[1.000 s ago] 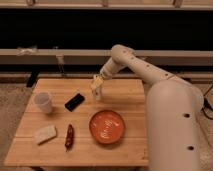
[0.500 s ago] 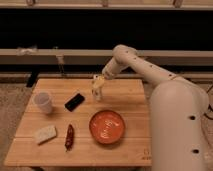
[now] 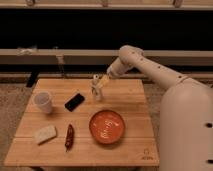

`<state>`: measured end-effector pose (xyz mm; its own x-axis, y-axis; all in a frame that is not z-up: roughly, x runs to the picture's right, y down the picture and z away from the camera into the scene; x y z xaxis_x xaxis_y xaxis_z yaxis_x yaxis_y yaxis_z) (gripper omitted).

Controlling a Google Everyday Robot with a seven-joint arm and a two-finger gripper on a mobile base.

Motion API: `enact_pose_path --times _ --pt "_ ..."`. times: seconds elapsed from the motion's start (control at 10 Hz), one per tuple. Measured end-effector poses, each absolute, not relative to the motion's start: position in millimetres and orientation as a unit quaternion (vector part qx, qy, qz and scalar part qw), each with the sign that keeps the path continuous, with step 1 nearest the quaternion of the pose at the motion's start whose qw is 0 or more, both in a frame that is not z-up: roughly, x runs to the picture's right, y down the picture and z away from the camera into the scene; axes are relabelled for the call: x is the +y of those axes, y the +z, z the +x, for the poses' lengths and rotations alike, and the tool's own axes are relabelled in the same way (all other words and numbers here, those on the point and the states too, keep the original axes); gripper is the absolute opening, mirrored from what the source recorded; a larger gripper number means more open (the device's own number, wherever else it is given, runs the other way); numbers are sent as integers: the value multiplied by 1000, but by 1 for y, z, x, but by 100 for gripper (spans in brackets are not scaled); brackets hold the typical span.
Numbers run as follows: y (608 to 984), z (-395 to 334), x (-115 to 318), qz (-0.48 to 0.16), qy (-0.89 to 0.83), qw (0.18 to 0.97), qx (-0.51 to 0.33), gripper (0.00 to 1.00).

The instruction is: Stand the bottle upright

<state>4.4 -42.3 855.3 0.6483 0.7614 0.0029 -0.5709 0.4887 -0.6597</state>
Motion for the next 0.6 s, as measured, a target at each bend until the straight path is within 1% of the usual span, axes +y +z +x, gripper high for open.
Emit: enact_pose_path --times 0.4,0.6 --pt "853 29 -49 -297 394 862 -117 80" --pt "853 25 -49 -298 393 862 -118 80"
